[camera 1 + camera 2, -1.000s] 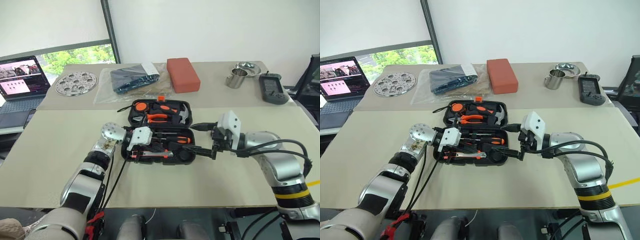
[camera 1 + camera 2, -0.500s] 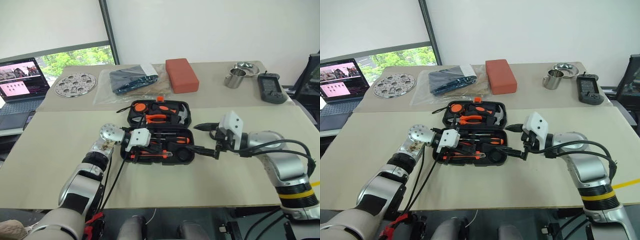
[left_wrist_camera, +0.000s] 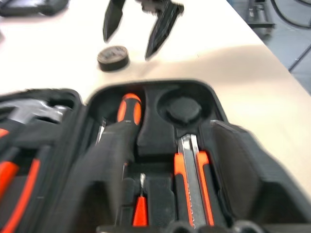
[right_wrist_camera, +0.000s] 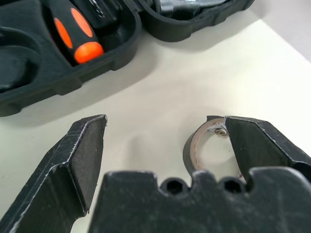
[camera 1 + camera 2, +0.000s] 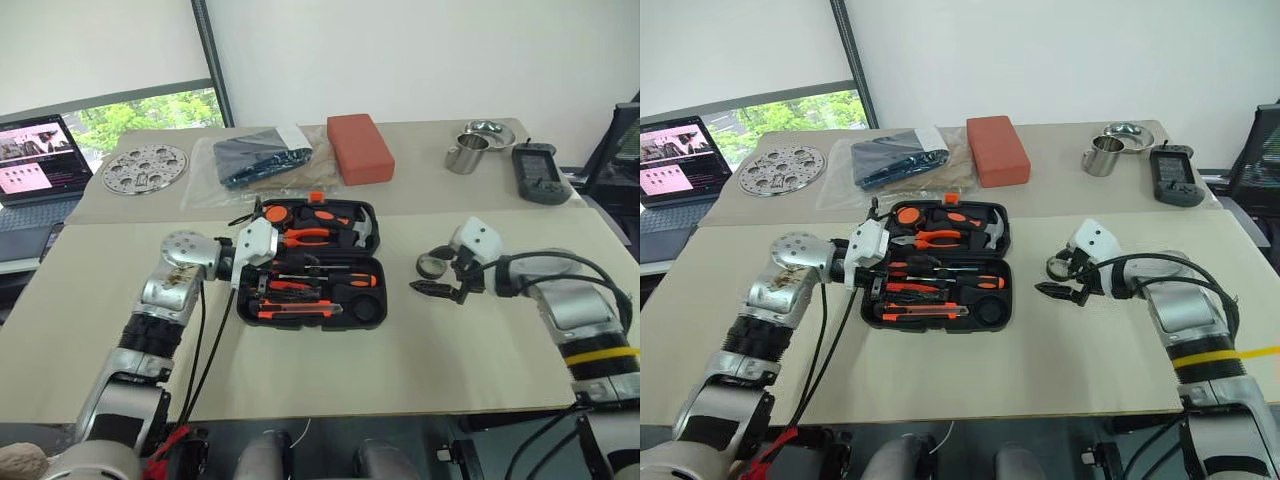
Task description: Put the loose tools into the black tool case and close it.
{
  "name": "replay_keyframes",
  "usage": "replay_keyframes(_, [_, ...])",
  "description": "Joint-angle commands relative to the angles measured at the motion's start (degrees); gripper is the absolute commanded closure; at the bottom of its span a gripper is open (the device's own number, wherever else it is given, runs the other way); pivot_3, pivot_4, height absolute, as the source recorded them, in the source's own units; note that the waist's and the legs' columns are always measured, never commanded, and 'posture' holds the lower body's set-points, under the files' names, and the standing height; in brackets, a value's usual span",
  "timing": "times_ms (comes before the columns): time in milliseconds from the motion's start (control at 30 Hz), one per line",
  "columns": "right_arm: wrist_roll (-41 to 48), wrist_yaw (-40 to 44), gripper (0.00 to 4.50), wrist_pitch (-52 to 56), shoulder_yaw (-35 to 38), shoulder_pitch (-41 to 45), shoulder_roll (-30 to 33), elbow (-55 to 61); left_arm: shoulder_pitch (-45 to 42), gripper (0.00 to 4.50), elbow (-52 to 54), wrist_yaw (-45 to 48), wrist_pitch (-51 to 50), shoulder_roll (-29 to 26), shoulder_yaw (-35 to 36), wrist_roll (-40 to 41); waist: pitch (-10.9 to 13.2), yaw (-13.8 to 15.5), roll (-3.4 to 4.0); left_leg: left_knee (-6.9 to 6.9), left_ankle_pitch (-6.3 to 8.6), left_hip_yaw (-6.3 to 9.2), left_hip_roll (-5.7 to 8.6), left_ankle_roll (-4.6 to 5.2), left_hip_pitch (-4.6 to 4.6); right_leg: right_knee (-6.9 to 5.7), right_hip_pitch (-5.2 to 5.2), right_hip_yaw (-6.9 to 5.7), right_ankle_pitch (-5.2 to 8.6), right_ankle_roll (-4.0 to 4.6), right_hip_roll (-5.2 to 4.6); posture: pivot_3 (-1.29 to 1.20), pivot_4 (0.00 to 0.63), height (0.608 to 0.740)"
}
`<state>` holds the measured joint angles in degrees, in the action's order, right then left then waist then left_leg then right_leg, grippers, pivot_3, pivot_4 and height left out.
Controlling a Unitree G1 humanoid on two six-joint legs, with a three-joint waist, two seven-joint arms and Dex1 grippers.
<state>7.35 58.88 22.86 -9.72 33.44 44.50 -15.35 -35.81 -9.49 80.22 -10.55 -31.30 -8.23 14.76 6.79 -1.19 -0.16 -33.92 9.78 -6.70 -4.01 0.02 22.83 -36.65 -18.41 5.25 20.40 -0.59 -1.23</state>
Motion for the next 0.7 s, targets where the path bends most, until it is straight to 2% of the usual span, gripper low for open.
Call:
replay_keyframes(33, [-2.7,2.8,0.00,-0.8,-2.1,4.3,0.0,-4.7,1.0,0.01,9.1,-2.9,-6.9,-2.0,1.2,2.6,0.0,0.1,0.01,-0.01,0.00,0.00,0.00,0.00,0.00,-0.01,0.00,0.00,0.00,0.00,-0.01,0.00,0.150,0.740])
replay_keyframes(67, [-3.7,3.2,0.00,-1.1,-3.0,5.6,-0.4,-6.8,1.4,0.01,11.0,-4.0,-8.4,-2.2,1.4,3.1,0.0,0.1,0.01,-0.01,0.00,0.00,0.00,0.00,0.00,0.00,0.00,0.01,0.00,0.00,-0.01,0.00,0.150,0.740])
replay_keyframes(167, [-6.0,3.7,0.66,-1.5,-4.7,8.3,-1.1,-11.5,2.1,0.00,14.7,-6.0,-11.4,-2.7,1.7,4.2,0.0,0.3,0.01,-0.01,0.01,0.01,0.00,0.02,0.00,0.01,0.02,0.02,0.00,0.00,-0.04,0.00,0.150,0.740])
replay_keyframes(267, [-8.1,4.0,1.79,-2.2,-5.8,10.9,-2.0,-16.0,3.4,0.00,18.3,-7.6,-13.9,-3.7,1.9,5.3,0.0,0.3,0.01,-0.01,0.01,-0.01,0.02,0.02,0.00,0.04,0.02,0.07,0.00,0.00,-0.04,0.00,0.150,0.740])
replay_keyframes(400, [-9.3,4.7,3.04,-3.8,-6.0,12.6,-2.8,-18.7,4.6,0.00,20.1,-8.8,-15.0,-4.9,2.1,5.8,0.0,0.3,0.01,0.00,0.00,-0.03,0.01,-0.01,-0.02,0.03,0.02,0.10,0.00,0.00,-0.02,0.00,0.150,0.740])
replay_keyframes(467, [-9.2,5.3,3.84,-4.2,-5.5,12.8,-2.8,-18.2,4.9,0.00,20.4,-9.2,-15.2,-5.4,2.4,6.3,0.0,0.3,0.01,-0.01,0.00,-0.03,0.01,-0.01,-0.04,0.03,0.03,0.09,0.00,0.00,-0.02,0.00,0.150,0.740])
replay_keyframes(533, [-9.2,6.2,4.41,-4.5,-5.1,12.9,-1.9,-15.6,5.3,0.00,21.0,-9.6,-15.6,-6.2,2.6,6.8,0.0,0.3,0.01,0.00,0.00,-0.03,0.01,-0.01,-0.04,0.03,0.03,0.10,0.00,0.00,-0.02,0.00,0.150,0.740])
replay_keyframes(700, [-7.6,10.7,4.48,-3.6,-5.0,12.3,0.2,-2.9,6.5,0.00,23.2,-10.7,-16.6,-7.7,2.6,7.4,0.2,0.2,0.08,0.02,0.00,-0.04,-0.01,-0.01,-0.04,0.02,0.02,0.12,0.00,0.00,-0.01,0.00,0.150,0.740])
